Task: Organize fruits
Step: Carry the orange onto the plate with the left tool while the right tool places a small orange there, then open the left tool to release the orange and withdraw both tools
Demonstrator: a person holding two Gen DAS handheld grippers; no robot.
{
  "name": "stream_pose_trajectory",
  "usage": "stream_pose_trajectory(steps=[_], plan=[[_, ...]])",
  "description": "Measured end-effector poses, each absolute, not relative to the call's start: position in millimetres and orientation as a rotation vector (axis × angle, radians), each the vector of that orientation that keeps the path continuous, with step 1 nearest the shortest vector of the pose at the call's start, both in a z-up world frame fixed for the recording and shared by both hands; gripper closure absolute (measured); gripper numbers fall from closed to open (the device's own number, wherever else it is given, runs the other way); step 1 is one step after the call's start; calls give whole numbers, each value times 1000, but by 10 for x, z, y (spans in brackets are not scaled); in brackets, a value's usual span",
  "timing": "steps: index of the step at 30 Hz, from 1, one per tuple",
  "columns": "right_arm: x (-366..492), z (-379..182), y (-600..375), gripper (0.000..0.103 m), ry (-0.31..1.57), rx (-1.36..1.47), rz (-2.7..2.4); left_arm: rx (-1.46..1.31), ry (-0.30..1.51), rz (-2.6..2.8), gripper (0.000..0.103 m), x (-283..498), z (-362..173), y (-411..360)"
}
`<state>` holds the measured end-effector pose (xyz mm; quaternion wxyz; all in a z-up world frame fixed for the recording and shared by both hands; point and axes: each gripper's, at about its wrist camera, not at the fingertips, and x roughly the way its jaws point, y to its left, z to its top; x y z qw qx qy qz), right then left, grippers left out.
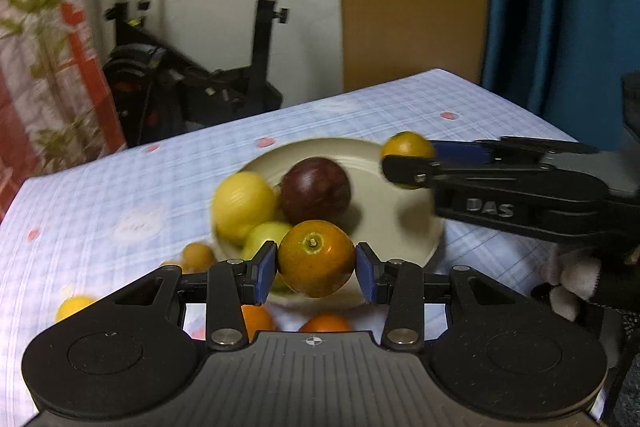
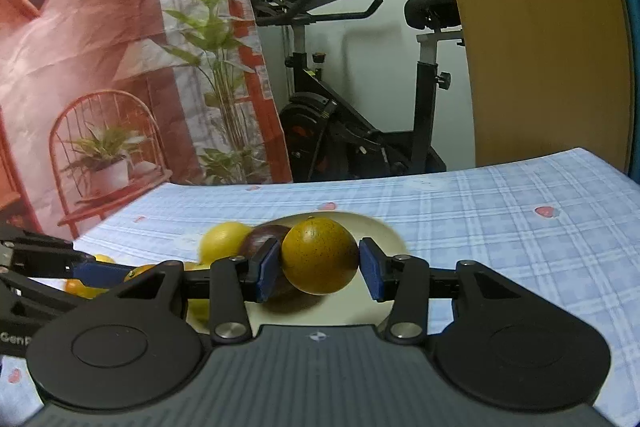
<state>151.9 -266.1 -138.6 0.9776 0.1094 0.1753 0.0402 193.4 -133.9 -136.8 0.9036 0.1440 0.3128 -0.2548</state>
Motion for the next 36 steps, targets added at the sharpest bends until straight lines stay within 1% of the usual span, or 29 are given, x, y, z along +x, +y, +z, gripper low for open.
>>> stream_pose_trajectory(steps=[11, 15, 22, 27, 28, 29, 31, 36], plan=[[1922, -1545, -2919, 57, 419, 273, 82, 390, 671, -561, 58, 2077, -1532, -1596], [1988, -1551, -2970, 57, 417, 295, 83, 430, 681, -566, 58, 2109, -1571, -1645], [2026, -1587, -3002, 57, 436, 300, 70, 439, 689, -545, 58, 2156, -1618, -1707], [2008, -1594, -3037, 56, 433, 325, 81, 381, 706, -538, 58, 2159, -1555, -1659], [1982, -1592, -3057, 55, 417, 338, 78, 369, 700, -546, 57, 2145, -1519, -1636], [1953, -1588, -3084, 49, 398, 352, 71, 361, 689, -550, 57, 2126, -1487, -1621], [1896, -1588, -3147, 43, 366, 391, 63, 341, 671, -552, 57, 2105, -1409, -1574], [1850, -1567, -3198, 43, 352, 423, 59, 231, 665, -526, 57, 2052, -1207, -1296]])
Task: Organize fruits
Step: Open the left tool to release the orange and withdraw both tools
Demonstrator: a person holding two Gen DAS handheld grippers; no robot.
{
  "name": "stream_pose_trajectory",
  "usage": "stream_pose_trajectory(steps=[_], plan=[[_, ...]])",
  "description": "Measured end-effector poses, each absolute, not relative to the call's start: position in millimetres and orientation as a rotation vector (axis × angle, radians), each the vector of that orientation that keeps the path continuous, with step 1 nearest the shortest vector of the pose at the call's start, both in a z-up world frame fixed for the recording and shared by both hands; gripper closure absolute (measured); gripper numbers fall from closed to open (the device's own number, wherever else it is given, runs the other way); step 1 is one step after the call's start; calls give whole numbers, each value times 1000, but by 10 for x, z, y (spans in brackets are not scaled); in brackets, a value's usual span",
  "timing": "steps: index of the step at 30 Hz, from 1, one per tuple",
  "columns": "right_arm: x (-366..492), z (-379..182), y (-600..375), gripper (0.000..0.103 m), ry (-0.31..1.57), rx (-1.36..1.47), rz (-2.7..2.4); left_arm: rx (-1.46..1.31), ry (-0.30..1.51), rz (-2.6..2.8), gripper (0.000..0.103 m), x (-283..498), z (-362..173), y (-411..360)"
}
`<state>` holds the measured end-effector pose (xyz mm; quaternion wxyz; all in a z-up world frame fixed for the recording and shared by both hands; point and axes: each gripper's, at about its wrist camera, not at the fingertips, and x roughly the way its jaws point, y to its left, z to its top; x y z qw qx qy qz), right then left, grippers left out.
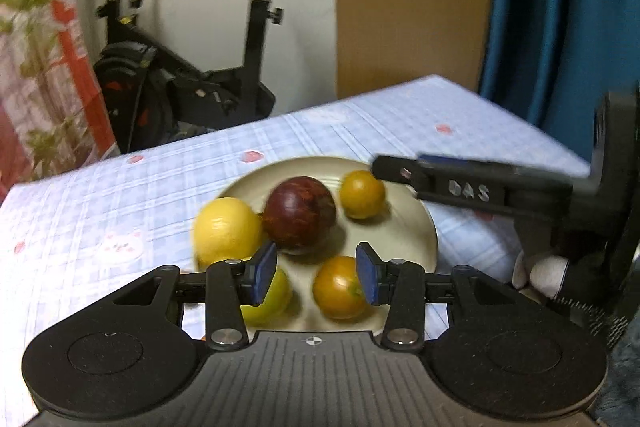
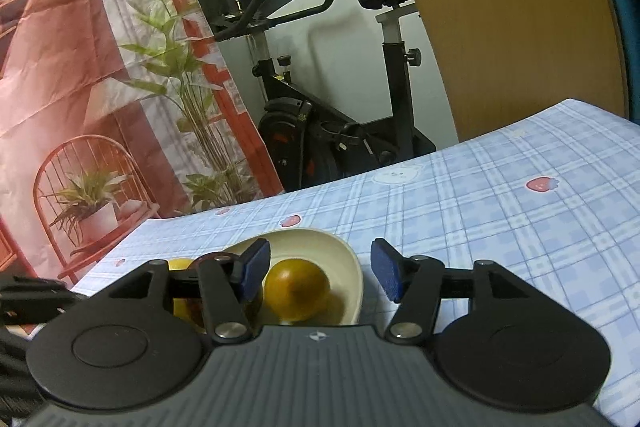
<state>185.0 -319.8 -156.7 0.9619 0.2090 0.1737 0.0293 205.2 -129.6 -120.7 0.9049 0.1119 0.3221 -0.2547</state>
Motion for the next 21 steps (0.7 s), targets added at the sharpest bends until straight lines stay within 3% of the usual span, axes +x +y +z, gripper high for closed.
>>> stream_pose_trajectory(steps=[10, 21], plan=[[1536, -1501, -3087, 43, 348, 439, 36, -8, 723, -384, 57, 1970, -1118, -381], [1202, -1395, -2665, 46, 391, 395, 71, -76, 731, -344, 58, 1737, -1256, -32]])
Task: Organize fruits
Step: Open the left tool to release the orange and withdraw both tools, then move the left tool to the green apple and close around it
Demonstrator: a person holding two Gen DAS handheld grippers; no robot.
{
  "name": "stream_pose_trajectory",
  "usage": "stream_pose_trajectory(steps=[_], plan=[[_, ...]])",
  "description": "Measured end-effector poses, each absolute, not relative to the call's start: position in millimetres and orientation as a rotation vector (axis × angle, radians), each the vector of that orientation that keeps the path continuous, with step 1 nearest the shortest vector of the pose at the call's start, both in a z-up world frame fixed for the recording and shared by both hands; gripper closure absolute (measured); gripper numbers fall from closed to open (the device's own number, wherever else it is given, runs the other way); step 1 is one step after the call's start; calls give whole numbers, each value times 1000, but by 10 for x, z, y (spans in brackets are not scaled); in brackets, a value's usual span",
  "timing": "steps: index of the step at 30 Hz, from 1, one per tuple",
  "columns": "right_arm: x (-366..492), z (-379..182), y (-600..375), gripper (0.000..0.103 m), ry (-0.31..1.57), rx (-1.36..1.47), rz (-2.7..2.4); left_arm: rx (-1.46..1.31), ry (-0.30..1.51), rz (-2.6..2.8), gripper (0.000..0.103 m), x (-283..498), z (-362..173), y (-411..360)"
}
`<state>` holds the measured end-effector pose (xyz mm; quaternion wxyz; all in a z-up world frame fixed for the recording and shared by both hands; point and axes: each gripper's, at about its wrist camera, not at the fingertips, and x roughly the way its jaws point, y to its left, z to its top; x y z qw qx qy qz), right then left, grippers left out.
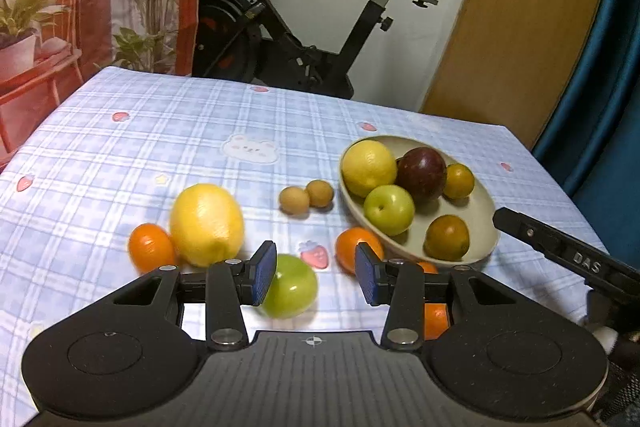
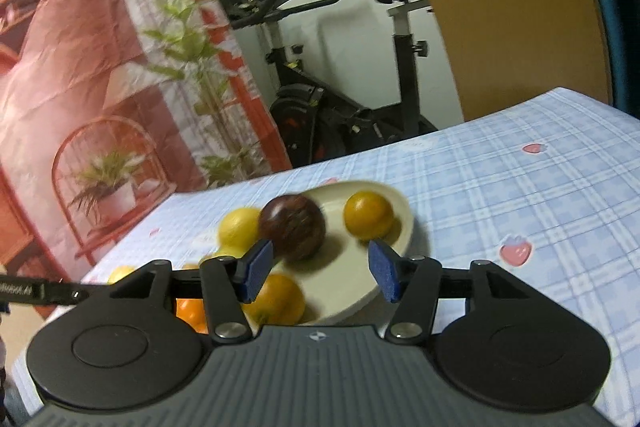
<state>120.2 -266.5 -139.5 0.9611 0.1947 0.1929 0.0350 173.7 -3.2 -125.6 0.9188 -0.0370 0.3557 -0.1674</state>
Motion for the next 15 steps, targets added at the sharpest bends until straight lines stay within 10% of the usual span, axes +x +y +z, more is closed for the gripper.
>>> stream_pose_trajectory(steps=[15], plan=[[1123, -1245, -2167, 48, 451, 281, 129, -97, 605, -275, 58, 1842, -815, 617]])
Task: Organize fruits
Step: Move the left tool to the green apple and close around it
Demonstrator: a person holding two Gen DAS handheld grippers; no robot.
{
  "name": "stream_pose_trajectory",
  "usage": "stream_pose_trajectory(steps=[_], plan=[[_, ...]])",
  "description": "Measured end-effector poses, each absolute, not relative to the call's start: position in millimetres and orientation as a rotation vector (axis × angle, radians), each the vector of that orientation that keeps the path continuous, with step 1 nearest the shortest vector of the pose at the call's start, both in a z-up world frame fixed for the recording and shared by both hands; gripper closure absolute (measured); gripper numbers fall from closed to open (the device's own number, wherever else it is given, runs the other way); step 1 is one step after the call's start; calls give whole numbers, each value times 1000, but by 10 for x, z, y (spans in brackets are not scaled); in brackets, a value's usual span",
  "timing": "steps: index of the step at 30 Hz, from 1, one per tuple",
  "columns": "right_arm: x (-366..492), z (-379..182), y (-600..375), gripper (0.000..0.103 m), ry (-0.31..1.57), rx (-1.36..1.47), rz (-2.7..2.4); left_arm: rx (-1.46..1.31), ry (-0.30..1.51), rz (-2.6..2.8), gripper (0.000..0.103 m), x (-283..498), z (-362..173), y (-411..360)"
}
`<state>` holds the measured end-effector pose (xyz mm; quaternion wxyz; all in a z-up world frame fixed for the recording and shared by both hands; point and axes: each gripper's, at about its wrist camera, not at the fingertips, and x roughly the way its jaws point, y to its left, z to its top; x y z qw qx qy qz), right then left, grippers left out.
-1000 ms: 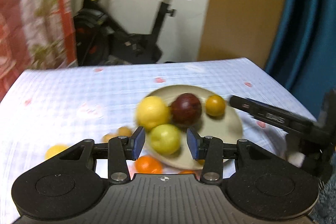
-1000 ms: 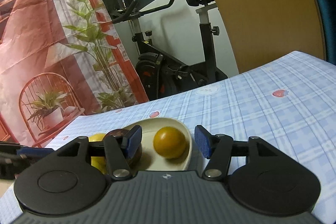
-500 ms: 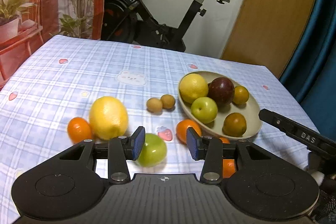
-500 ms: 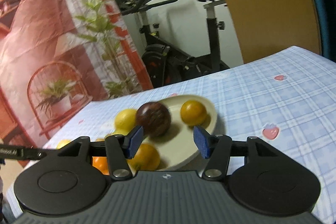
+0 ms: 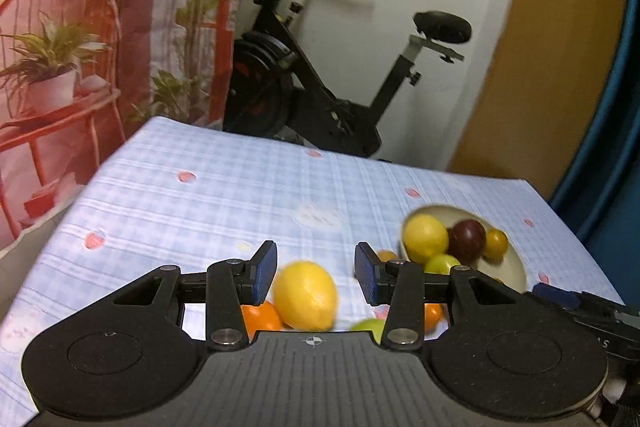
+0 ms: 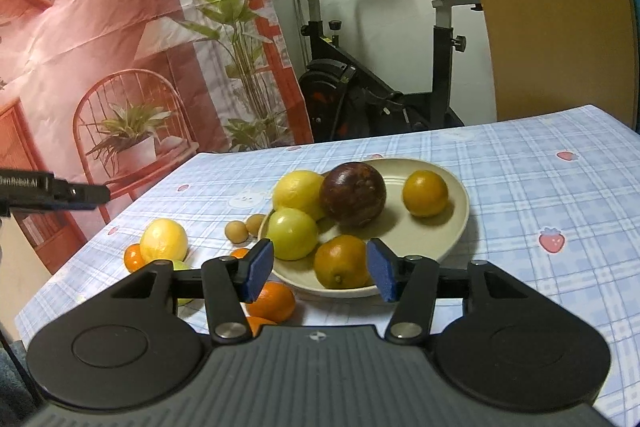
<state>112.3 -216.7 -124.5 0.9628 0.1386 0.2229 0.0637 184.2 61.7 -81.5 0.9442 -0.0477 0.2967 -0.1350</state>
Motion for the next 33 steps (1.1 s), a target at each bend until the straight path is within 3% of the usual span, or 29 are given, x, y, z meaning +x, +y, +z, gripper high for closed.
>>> stream_pose_trajectory(steps=[12, 18, 33], plan=[[1445, -1124, -1608, 48, 501, 140, 309, -148, 680, -303, 58, 1900, -1047, 745], [1629, -1230, -1124, 48, 571, -15, 437, -174, 750, -383, 58, 1881, -1311, 543], [1948, -1432, -764, 48, 665, -87, 461, -224, 831, -454, 58, 2030, -1574, 350]])
